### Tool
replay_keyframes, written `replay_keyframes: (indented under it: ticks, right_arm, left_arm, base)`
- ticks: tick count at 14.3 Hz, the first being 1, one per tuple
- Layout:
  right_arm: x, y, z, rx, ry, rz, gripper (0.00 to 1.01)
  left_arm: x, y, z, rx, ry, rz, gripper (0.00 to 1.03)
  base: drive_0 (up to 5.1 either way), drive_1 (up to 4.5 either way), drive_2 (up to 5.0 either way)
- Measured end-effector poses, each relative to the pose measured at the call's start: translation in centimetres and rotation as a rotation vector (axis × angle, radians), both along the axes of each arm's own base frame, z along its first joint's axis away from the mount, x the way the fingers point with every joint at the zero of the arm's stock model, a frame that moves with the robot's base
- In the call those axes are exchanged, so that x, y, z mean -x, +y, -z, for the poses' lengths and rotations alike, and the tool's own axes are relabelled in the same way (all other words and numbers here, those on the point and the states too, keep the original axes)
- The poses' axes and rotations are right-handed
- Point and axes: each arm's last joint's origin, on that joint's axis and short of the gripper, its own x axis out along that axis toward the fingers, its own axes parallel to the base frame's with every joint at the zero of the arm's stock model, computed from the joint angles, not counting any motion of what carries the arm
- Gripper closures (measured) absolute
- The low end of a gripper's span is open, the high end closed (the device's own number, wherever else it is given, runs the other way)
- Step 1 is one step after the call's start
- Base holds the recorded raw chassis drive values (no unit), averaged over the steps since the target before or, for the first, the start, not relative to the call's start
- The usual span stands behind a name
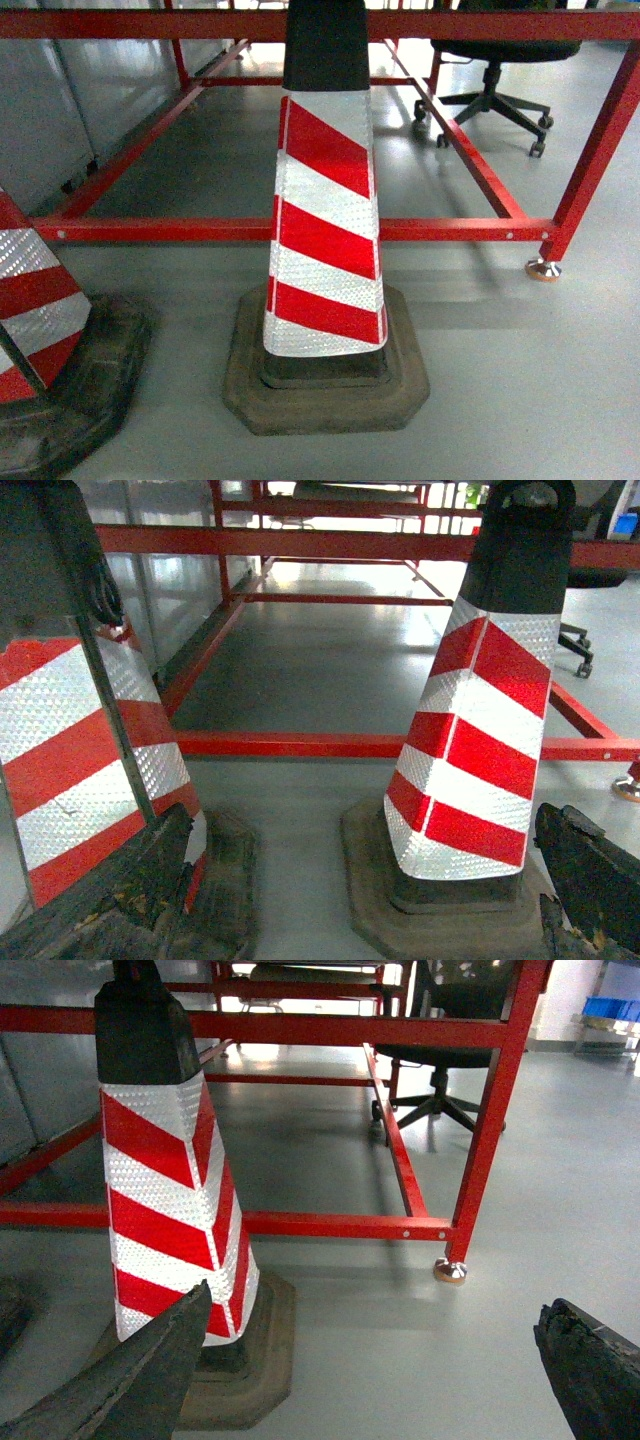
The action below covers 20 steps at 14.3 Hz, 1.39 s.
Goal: Sort blue parts and orange caps into right shelf containers
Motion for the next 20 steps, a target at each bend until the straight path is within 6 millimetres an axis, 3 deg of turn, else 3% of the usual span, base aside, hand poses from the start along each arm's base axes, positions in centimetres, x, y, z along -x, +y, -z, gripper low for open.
replay_keyframes:
  ticks: [20]
  right_arm:
    - [0.00,0.00,0.01,-0.008,0.002,0.001,0.03]
  left_arm:
    - [0.00,0.00,0.00,-0.011,0.000,0.001,0.05]
  base:
    - [0.0,0.00,0.0]
